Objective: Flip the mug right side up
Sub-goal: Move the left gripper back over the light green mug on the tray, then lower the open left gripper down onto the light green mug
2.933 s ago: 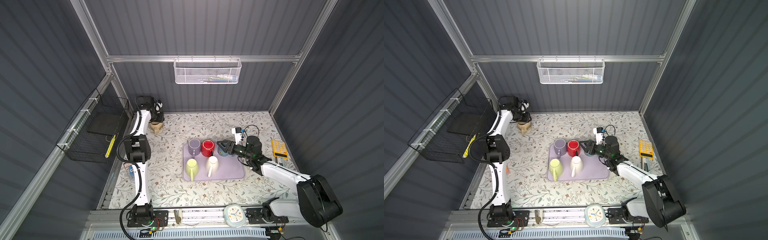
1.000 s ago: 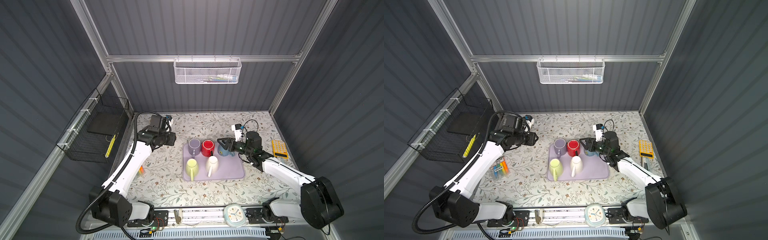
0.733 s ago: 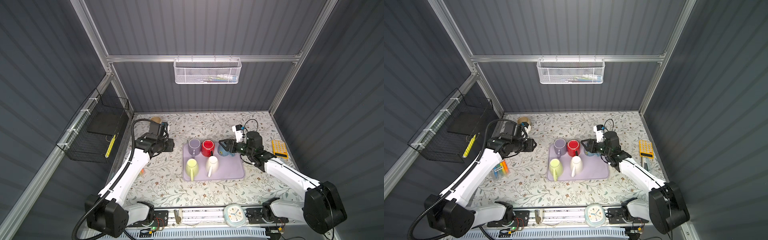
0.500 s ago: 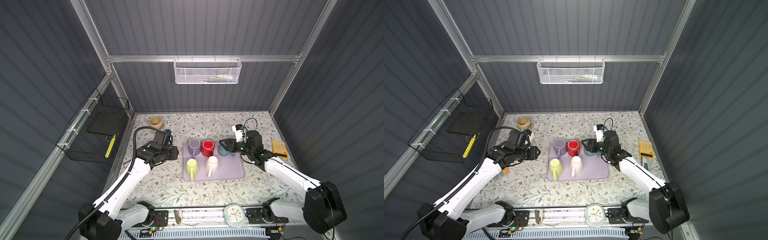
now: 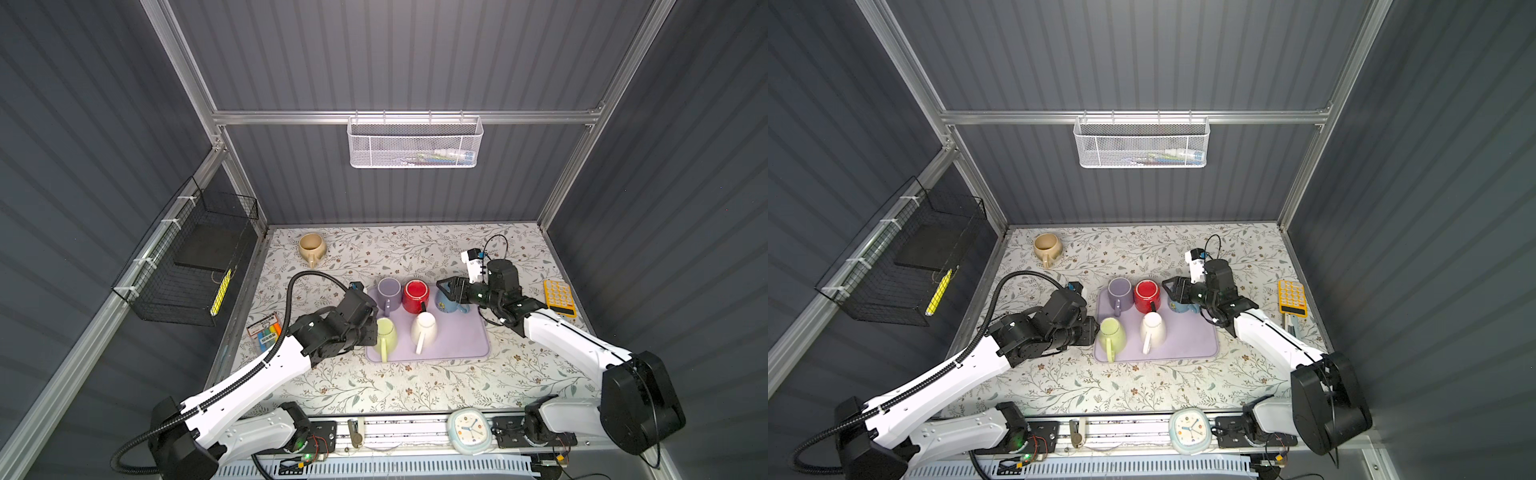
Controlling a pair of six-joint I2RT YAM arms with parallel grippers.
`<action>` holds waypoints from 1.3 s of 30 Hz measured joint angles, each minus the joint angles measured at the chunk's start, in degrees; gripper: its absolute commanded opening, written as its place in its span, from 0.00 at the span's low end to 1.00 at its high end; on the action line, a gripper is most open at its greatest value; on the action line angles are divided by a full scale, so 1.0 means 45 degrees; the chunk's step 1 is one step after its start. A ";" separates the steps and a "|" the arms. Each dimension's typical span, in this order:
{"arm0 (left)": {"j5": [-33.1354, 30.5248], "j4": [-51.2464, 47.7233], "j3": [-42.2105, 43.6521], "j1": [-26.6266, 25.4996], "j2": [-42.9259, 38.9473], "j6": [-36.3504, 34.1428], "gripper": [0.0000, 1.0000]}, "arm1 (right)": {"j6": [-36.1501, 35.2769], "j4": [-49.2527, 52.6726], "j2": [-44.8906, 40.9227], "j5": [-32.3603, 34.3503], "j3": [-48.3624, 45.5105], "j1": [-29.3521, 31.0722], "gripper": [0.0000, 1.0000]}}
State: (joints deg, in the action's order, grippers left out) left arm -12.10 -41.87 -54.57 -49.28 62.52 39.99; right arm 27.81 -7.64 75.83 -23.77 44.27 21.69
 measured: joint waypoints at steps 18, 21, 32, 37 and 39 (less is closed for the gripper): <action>-0.1224 0.1282 0.1219 -0.2880 0.1234 0.1977 0.47 | 0.0000 -0.0146 0.0423 -0.0005 0.0039 0.0000 0.59; -0.1229 0.1457 0.1243 -0.2924 0.1282 0.2084 0.47 | 0.0005 -0.0209 0.0423 -0.0005 0.0039 0.0000 0.59; -0.1515 0.2059 0.2322 -0.2987 0.1331 0.2482 0.49 | 0.0000 -0.0204 0.0427 -0.0005 0.0053 0.0000 0.59; -0.1656 0.2429 0.2361 -0.3026 0.1749 0.2506 0.51 | -0.0005 -0.0199 0.0520 -0.0005 0.0165 0.0000 0.59; -0.1661 0.2618 0.2380 -0.3045 0.1982 0.2506 0.51 | -0.0010 -0.0194 0.0549 -0.0005 0.0189 0.0000 0.59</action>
State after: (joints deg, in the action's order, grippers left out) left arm -19.57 -30.09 -43.86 -62.98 71.44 51.27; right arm 27.77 -8.51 78.30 -23.79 45.12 21.69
